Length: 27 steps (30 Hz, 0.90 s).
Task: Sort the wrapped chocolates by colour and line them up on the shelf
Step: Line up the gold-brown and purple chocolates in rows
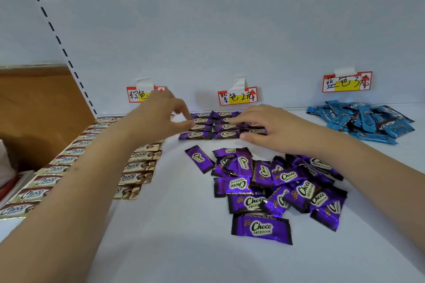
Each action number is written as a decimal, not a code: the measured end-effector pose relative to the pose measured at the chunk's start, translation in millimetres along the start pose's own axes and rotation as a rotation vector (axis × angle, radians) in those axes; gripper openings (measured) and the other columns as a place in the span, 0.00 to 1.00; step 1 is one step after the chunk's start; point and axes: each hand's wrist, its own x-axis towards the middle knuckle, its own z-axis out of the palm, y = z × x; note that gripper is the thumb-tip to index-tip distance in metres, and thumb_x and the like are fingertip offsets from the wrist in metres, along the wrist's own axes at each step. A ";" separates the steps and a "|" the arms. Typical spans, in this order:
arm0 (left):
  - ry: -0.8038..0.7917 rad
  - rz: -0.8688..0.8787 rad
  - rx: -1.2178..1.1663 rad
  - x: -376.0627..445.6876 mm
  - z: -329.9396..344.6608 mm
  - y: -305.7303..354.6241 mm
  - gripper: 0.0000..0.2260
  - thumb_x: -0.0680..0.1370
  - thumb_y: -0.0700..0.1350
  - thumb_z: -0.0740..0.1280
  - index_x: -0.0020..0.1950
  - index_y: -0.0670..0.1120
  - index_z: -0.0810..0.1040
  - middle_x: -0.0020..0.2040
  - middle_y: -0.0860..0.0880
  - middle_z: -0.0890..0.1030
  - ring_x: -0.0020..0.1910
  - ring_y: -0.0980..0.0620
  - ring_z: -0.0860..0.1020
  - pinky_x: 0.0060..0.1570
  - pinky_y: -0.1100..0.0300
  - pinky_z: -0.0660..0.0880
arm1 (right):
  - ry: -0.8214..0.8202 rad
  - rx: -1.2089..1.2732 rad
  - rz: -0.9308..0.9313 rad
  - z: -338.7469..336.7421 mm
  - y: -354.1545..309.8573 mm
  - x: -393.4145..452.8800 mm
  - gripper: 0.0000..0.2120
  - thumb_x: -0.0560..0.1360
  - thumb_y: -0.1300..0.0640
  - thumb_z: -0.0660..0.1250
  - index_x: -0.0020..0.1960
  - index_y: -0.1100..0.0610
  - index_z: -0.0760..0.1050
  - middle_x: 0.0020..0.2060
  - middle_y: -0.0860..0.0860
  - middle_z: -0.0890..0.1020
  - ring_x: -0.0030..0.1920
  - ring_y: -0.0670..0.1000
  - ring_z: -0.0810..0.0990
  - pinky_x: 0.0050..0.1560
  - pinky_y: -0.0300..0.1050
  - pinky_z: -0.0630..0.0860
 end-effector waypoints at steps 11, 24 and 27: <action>-0.473 0.025 -0.181 -18.4 -12.5 21.5 0.11 0.73 0.53 0.75 0.54 0.62 0.80 0.49 0.54 0.79 0.50 0.51 0.77 0.54 0.54 0.74 | -0.120 0.165 -0.069 8.0 -25.5 0.7 0.10 0.76 0.46 0.69 0.57 0.44 0.80 0.47 0.38 0.77 0.47 0.34 0.74 0.45 0.25 0.66; -0.414 0.088 -0.437 -17.1 -6.0 22.0 0.05 0.73 0.41 0.75 0.45 0.46 0.80 0.42 0.49 0.82 0.41 0.56 0.78 0.41 0.71 0.71 | -0.178 0.487 0.047 -11.0 -22.4 -10.1 0.03 0.75 0.55 0.72 0.44 0.50 0.79 0.38 0.44 0.81 0.40 0.42 0.78 0.46 0.35 0.75; -0.372 0.111 -0.425 -14.4 -4.2 20.4 0.06 0.74 0.40 0.74 0.46 0.50 0.81 0.46 0.52 0.83 0.46 0.57 0.79 0.50 0.63 0.74 | -0.049 0.563 0.062 -11.2 -20.5 -7.9 0.03 0.75 0.56 0.72 0.45 0.53 0.78 0.38 0.45 0.81 0.40 0.44 0.78 0.47 0.36 0.74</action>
